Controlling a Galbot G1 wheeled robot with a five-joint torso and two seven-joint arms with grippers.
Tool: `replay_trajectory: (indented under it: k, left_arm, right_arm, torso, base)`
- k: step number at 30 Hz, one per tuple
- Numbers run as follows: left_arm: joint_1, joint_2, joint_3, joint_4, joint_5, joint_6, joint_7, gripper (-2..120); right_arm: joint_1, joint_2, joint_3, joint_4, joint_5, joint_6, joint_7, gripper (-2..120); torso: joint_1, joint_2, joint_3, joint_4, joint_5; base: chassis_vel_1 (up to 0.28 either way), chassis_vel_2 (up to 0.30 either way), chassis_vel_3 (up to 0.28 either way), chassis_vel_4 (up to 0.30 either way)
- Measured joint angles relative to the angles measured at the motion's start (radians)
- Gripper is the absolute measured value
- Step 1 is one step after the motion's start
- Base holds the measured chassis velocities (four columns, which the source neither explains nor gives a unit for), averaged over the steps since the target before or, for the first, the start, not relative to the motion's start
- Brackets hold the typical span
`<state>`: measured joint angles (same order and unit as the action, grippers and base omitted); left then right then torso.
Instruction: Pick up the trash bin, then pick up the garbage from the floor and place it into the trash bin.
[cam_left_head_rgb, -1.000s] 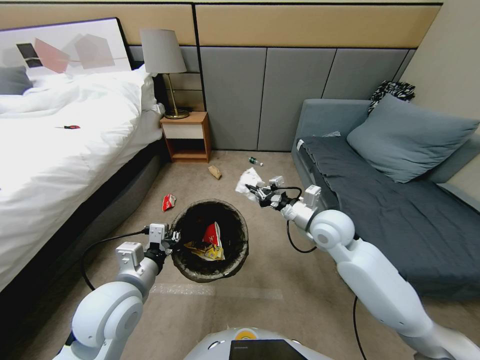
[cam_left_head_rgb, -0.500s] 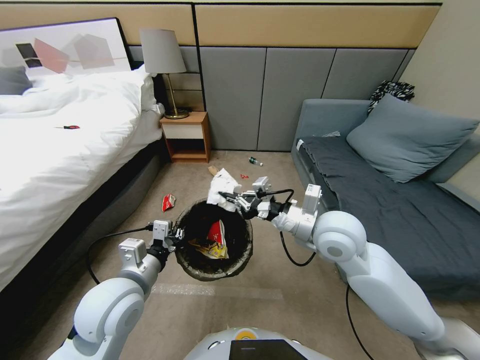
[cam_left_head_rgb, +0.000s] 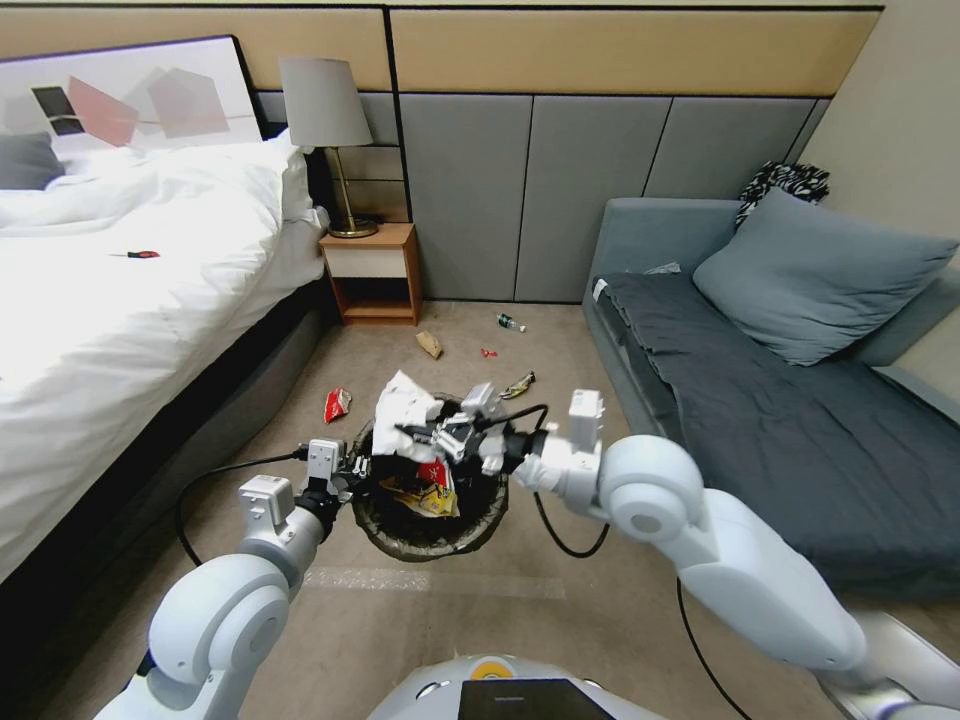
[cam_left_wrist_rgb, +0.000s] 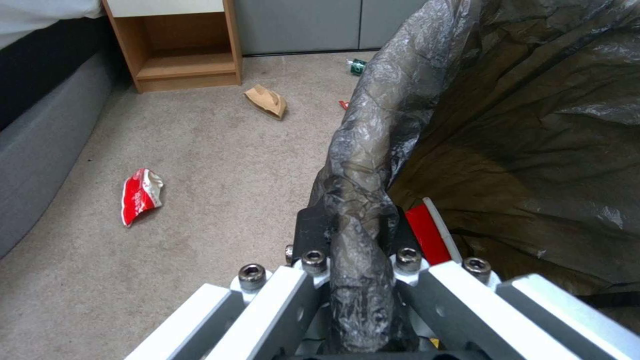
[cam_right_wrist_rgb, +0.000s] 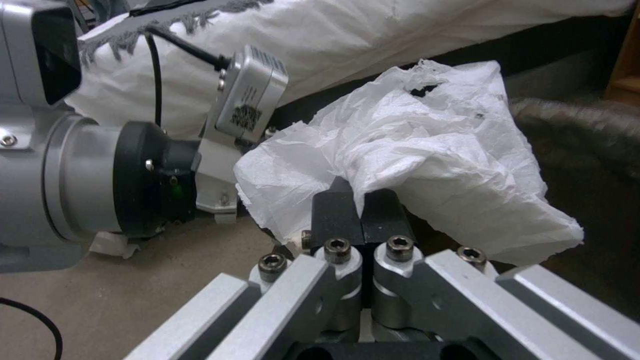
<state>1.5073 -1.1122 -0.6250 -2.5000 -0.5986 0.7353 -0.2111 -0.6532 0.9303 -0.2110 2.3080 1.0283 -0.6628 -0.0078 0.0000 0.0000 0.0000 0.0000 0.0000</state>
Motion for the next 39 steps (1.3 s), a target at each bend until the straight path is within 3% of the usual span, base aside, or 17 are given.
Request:
replay_trajectory:
  k: [7,12,15,16,20,25,30,32,39]
  left_arm:
    - [-0.003,-0.001,-0.002,0.000,0.000,0.000,-0.003,1]
    - [-0.007,0.000,-0.004,0.004,-0.002,0.000,-0.003,1]
    - [-0.008,0.000,-0.004,0.005,-0.002,0.000,-0.003,1]
    - [-0.009,0.000,-0.004,0.007,-0.003,0.000,-0.003,1]
    - [-0.010,0.000,-0.004,0.008,-0.004,0.000,-0.003,1]
    - [-0.013,0.001,-0.004,0.010,-0.006,0.000,-0.003,1]
    - [-0.014,0.001,-0.003,0.012,-0.007,0.000,-0.003,1]
    - [-0.016,0.002,-0.003,0.013,-0.010,0.000,-0.004,1]
    - [-0.021,0.008,-0.004,0.017,-0.021,0.000,-0.005,1]
  right_arm:
    - [-0.010,0.005,-0.024,-0.017,-0.028,-0.015,0.002,2]
    - [-0.025,0.005,-0.038,-0.027,-0.047,-0.031,0.019,24]
    - [-0.028,0.006,-0.040,-0.028,-0.052,-0.031,0.020,27]
    - [-0.030,0.007,-0.043,-0.031,-0.059,-0.031,0.021,37]
    - [-0.032,0.009,-0.046,-0.035,-0.066,-0.030,0.025,43]
    - [-0.036,0.013,-0.056,-0.040,-0.073,-0.030,0.038,68]
    - [-0.037,0.015,-0.061,-0.043,-0.078,-0.030,0.040,82]
    - [-0.042,0.018,-0.067,-0.055,-0.096,-0.029,0.042,95]
    - [-0.043,0.026,-0.067,-0.070,-0.106,-0.028,0.053,100]
  torso:
    - [0.000,0.000,0.000,0.0000,0.0000]
    - [0.000,0.000,0.000,-0.0001,0.0000]
    - [0.000,0.000,0.000,0.0000,0.0000]
    - [0.000,0.000,0.000,0.0000,0.0000]
    - [0.000,0.000,0.000,0.0000,0.0000]
    - [0.000,0.000,0.000,0.0000,0.0000]
    - [0.000,0.000,0.000,0.0000,0.0000]
    - [0.000,0.000,0.000,0.0000,0.0000]
    - [0.000,0.000,0.000,0.0000,0.0000]
  base:
    - [0.000,0.000,0.000,0.000]
    - [0.000,0.000,0.000,0.000]
    - [0.000,0.000,0.000,0.000]
    - [0.000,0.000,0.000,0.000]
    - [0.000,0.000,0.000,0.000]
    - [0.000,0.000,0.000,0.000]
    - [0.000,0.000,0.000,0.000]
    - [0.000,0.000,0.000,0.000]
    - [0.000,0.000,0.000,0.000]
